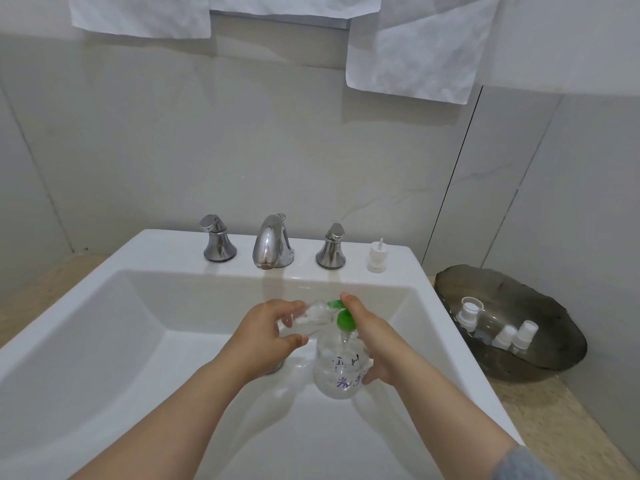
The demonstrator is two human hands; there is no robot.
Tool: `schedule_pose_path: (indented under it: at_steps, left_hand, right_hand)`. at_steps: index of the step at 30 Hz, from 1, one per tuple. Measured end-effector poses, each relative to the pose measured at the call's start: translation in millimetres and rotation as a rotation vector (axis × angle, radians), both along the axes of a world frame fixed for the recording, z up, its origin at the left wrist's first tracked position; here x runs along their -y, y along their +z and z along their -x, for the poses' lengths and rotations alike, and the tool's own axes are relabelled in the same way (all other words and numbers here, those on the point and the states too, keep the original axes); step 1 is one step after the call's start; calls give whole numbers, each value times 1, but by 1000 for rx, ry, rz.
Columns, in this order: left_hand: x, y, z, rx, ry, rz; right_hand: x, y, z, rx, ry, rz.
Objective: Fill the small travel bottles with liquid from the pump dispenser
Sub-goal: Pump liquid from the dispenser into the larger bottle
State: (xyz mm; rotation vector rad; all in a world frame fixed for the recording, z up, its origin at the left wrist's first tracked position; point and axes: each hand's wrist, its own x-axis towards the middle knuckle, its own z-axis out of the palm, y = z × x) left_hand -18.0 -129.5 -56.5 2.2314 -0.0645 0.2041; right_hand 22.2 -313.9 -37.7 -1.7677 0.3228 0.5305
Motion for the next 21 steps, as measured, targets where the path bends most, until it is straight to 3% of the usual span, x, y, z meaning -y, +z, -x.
schedule_pose_path:
  at_steps: [14,21]
  left_hand:
    - [0,-3,1,-8,-11,-22]
    - [-1,4,0,19,-9,30]
  right_hand:
    - [-1,-2,3,51,20,16]
    - [2,-3,-2,-26,39,-46]
